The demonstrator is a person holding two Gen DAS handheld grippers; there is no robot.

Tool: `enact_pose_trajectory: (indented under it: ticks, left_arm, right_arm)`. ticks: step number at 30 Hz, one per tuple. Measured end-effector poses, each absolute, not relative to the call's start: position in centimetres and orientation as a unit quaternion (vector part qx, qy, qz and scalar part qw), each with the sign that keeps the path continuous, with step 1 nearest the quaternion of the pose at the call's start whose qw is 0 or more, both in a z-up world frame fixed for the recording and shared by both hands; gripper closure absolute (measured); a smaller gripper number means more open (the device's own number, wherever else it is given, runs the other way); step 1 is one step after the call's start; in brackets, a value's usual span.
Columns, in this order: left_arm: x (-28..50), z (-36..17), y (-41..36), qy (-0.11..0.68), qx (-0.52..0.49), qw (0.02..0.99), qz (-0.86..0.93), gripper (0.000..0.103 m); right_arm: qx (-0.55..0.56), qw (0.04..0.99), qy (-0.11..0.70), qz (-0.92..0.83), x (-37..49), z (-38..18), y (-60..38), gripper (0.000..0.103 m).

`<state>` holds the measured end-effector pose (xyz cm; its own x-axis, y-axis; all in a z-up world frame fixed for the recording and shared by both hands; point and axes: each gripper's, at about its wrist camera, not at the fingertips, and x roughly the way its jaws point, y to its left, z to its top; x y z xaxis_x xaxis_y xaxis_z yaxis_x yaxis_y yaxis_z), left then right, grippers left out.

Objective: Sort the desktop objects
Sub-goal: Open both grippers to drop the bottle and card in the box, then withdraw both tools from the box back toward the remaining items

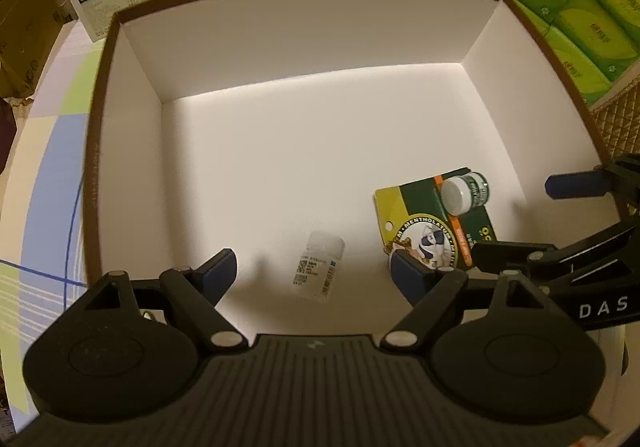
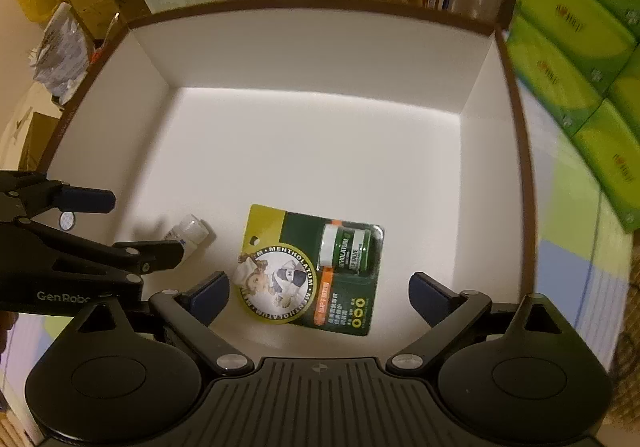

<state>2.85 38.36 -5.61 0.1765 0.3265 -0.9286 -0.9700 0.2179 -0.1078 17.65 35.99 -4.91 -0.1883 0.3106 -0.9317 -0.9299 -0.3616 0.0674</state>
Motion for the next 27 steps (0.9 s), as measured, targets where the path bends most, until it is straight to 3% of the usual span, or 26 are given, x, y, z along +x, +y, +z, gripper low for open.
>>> enact_pose_trajectory:
  ticks: [12,27]
  left_arm:
    - [3.1,-1.5,34.7,0.392,-0.342,0.678,0.520,0.014]
    - [2.0,3.6,28.2,0.345,-0.303,0.690,0.560,0.014]
  right_arm:
    - [-0.408,0.461,0.331,0.715,18.4,-1.8,32.0,0.005]
    - [-0.353,0.485,0.298,0.743,19.2,2.5,25.7,0.002]
